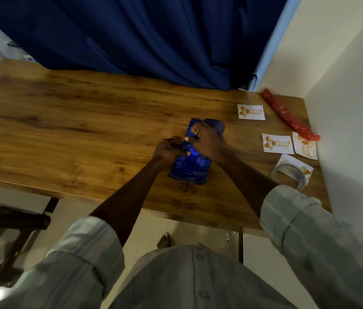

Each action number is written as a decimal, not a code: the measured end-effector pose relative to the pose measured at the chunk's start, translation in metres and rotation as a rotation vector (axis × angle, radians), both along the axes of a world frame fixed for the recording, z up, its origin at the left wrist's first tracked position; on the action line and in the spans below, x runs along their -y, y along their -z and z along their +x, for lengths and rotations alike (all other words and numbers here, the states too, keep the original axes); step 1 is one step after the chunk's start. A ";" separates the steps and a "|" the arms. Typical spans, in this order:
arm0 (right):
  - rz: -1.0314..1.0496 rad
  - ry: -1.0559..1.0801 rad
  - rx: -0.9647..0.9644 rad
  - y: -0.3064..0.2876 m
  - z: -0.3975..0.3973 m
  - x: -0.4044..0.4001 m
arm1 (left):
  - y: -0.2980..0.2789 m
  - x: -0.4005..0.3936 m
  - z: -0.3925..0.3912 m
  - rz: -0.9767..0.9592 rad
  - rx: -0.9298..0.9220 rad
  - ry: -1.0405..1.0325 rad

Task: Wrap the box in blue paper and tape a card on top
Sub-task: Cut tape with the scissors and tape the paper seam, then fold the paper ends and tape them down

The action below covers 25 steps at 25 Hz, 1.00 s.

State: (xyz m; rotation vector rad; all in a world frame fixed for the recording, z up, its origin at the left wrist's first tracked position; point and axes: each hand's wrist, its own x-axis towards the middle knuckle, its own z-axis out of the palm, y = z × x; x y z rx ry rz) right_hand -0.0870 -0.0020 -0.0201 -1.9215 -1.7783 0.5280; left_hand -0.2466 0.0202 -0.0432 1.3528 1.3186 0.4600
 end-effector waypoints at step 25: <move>-0.061 0.624 -0.583 -0.010 0.041 0.061 | -0.022 -0.002 0.023 0.417 -0.123 -0.259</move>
